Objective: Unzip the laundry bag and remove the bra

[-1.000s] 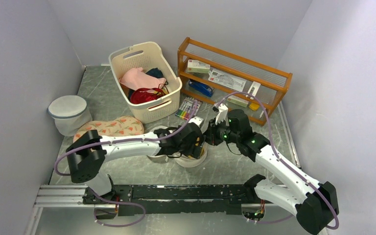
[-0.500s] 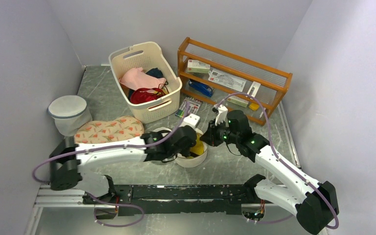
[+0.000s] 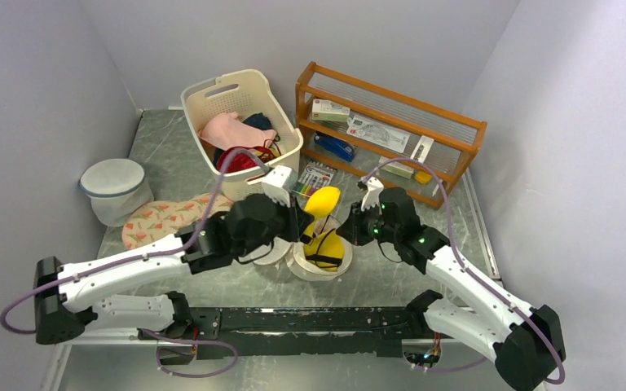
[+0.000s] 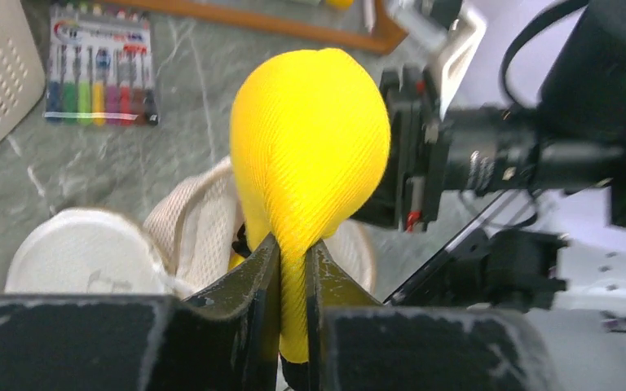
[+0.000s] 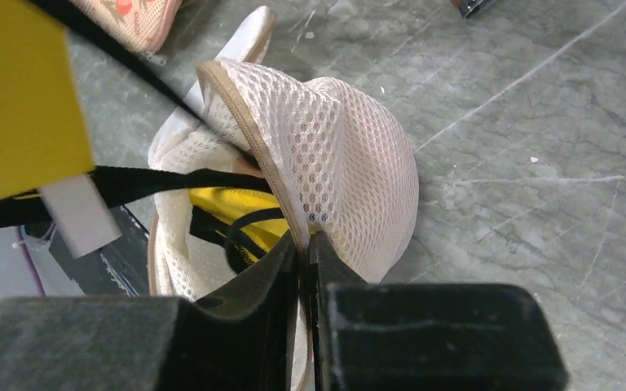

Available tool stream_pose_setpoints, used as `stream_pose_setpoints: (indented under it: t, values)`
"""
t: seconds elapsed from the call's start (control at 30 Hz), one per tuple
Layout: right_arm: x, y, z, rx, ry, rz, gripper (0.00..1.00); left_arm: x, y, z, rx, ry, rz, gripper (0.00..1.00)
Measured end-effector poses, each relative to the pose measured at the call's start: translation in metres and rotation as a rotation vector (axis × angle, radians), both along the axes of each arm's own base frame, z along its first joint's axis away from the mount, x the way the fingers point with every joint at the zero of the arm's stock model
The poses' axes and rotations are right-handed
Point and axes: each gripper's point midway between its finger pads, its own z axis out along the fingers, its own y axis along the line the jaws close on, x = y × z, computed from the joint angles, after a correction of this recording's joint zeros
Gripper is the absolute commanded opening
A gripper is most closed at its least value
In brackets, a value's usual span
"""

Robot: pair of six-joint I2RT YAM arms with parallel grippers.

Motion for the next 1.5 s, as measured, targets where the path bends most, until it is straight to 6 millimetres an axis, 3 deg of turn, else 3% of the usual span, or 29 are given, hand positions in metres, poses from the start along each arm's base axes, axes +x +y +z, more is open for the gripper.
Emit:
stream_pose_setpoints:
  t: [0.2,0.43,0.7,0.87,1.03,1.13,1.5]
  values:
    - [0.002,-0.001,0.006,0.029,0.002,-0.039,0.09,0.005,-0.001,0.045,-0.265,-0.014,-0.113,0.07]
    - [0.005,-0.003,0.001,0.043,0.027,-0.096,0.09,-0.041,-0.019,0.112,-0.470,-0.114,-0.436,0.07]
    - [0.006,-0.006,-0.004,0.033,0.035,-0.118,0.09,-0.046,-0.006,0.217,-0.501,-0.381,-0.488,0.07]
    - [0.007,-0.007,-0.004,0.028,0.033,-0.125,0.08,-0.029,0.009,0.264,-0.464,-0.538,-0.388,0.07]
    - [0.007,-0.007,-0.008,0.021,0.042,-0.125,0.08,0.019,0.029,0.309,-0.376,-0.616,-0.113,0.07]
    - [0.007,-0.007,-0.008,0.020,0.043,-0.125,0.08,0.037,0.047,0.331,-0.350,-0.671,0.023,0.07]
    - [0.007,-0.006,-0.008,0.021,0.047,-0.122,0.08,0.058,0.104,0.446,-0.366,-0.970,0.346,0.07]
